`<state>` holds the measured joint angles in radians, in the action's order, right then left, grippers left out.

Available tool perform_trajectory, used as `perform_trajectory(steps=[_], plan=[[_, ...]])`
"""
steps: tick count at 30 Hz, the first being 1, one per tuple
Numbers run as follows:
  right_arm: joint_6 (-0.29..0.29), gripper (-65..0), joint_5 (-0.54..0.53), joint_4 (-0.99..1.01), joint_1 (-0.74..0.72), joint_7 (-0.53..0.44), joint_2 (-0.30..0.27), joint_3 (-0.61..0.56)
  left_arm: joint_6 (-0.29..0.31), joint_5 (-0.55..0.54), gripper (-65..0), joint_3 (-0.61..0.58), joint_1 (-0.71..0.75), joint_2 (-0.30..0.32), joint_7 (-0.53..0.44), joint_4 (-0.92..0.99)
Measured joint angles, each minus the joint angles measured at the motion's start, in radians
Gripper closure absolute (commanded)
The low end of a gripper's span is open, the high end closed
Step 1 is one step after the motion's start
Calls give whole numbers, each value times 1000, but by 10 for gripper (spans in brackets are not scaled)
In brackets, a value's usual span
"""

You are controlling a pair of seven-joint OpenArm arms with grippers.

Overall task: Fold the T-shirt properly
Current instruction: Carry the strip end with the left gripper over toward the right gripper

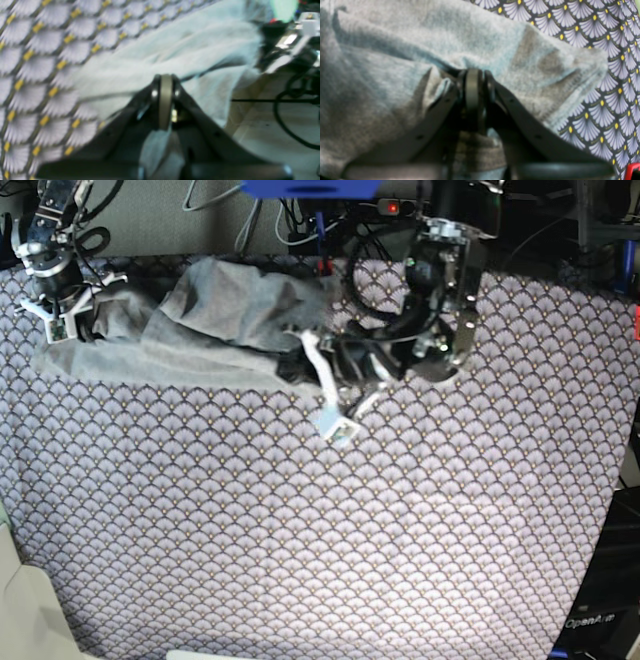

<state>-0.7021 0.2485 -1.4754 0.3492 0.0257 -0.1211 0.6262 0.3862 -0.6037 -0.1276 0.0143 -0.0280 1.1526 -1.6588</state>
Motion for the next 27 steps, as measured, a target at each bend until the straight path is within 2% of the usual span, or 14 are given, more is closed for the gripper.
perform_trajectory(steps=[10,12,14,17,22,27], plan=[[0,-27,3,-2,0,0,0,0,-1,10,0,-190,-100,7,-8,257],[0,-27,3,-2,0,0,0,0,-3,6,0,-188,-118,6,-28,281],[0,-27,2,-2,0,0,0,0,-12,7,0,-183,-123,12,-103,306],[0,-27,2,-2,0,0,-1,0,-12,-5,0,-183,-124,35,-164,350],[0,-29,3,-3,0,1,-1,1,-13,-2,0,-181,-140,38,-193,372],[0,-31,7,-55,-19,13,-6,61,-11,0,0,-114,-137,33,-192,383]])
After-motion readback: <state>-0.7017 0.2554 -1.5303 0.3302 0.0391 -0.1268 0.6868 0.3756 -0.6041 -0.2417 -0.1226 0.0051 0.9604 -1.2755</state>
